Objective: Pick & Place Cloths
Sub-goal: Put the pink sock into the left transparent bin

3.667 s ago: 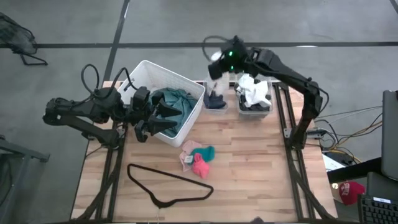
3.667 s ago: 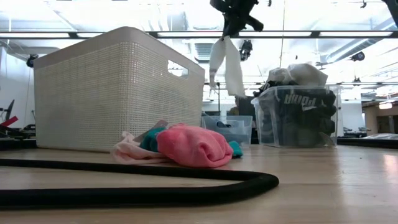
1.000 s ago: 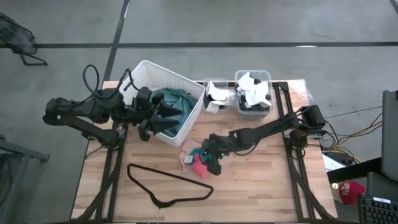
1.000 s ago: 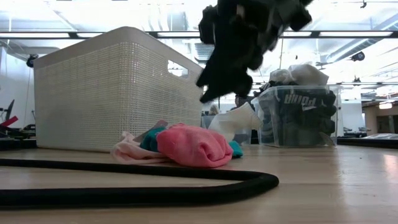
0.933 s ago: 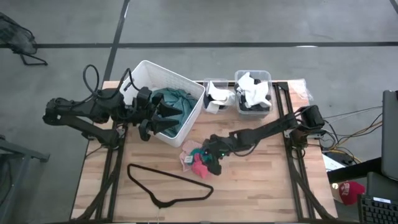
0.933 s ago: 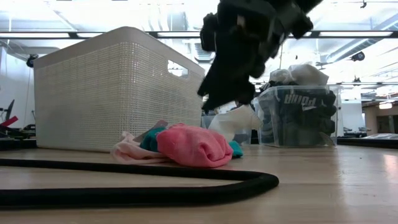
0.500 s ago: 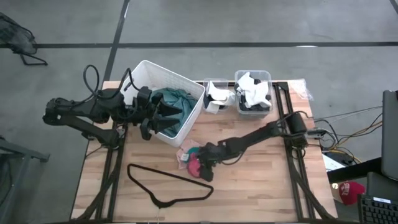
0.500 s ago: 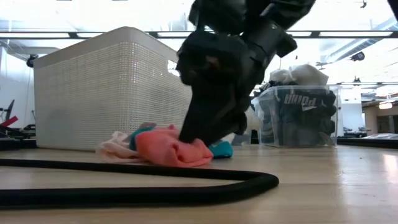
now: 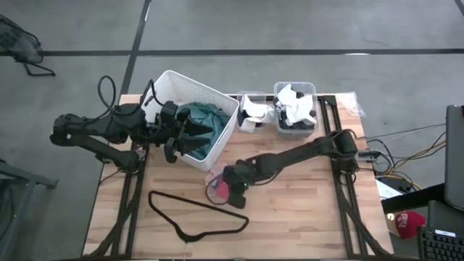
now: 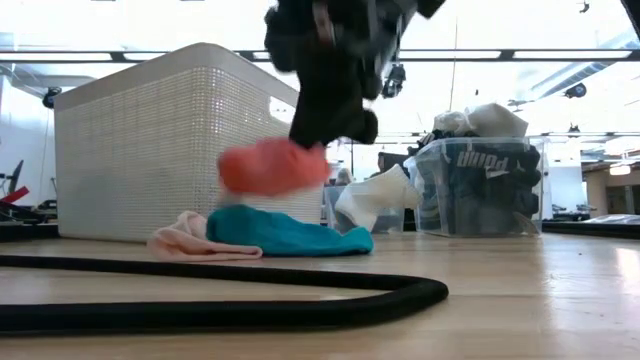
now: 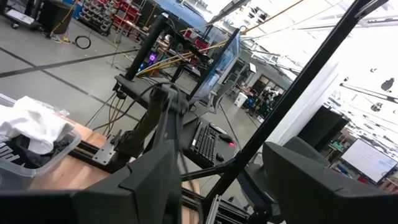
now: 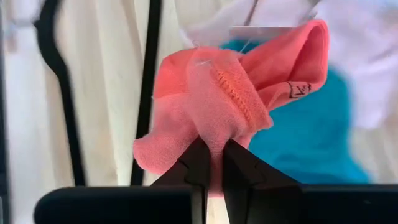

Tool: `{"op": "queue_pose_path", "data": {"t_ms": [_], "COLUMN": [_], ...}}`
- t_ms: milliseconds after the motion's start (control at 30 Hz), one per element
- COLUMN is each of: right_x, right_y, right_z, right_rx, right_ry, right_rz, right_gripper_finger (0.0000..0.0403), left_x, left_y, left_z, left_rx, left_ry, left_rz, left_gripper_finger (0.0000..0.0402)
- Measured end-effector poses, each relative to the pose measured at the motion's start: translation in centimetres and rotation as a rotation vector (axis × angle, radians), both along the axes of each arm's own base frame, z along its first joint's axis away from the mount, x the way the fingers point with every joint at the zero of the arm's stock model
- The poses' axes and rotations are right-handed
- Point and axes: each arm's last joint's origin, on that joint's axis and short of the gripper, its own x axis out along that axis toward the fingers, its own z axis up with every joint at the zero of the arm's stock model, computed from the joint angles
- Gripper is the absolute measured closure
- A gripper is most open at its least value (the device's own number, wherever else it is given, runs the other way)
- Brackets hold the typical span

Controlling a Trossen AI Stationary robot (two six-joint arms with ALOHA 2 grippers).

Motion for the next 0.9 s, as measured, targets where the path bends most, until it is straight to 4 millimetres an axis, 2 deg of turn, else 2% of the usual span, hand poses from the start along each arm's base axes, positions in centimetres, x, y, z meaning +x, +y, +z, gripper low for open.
{"op": "queue_pose_path", "data": {"t_ms": [167,367,467,567,733,900], "right_x": [-0.9,-3.8,-5.6,-7.4,-9.0,-9.4], "right_y": [-0.9,-2.7,-4.2,-6.5,-11.8,-17.6], "right_z": [3.9,9.5,12.1,14.0,15.1,14.4], "right_rx": [-0.047,-0.169,-0.298,-0.414,-0.455,-0.374], "right_ry": [-0.088,-0.177,-0.217,-0.230,-0.192,-0.138], "right_rz": [-0.032,-0.151,-0.256,-0.402,-0.610,-0.714], "right_gripper_finger": [0.0383,0.0384,0.0384,0.0385,0.0385,0.0382], "left_x": [0.0,-0.1,-0.1,-0.1,0.0,0.0], "left_y": [0.0,0.0,0.0,0.0,0.0,0.0], "left_z": [0.0,0.0,0.0,0.0,0.0,0.0], "left_rx": [0.005,0.002,0.004,0.005,0.005,-0.001], "left_ry": [0.003,0.001,0.000,0.002,0.002,0.002], "left_rz": [0.001,0.001,-0.001,-0.001,-0.001,-0.002], "left_gripper_finger": [0.0151,0.0151,0.0152,0.0151,0.0151,0.0151]}}
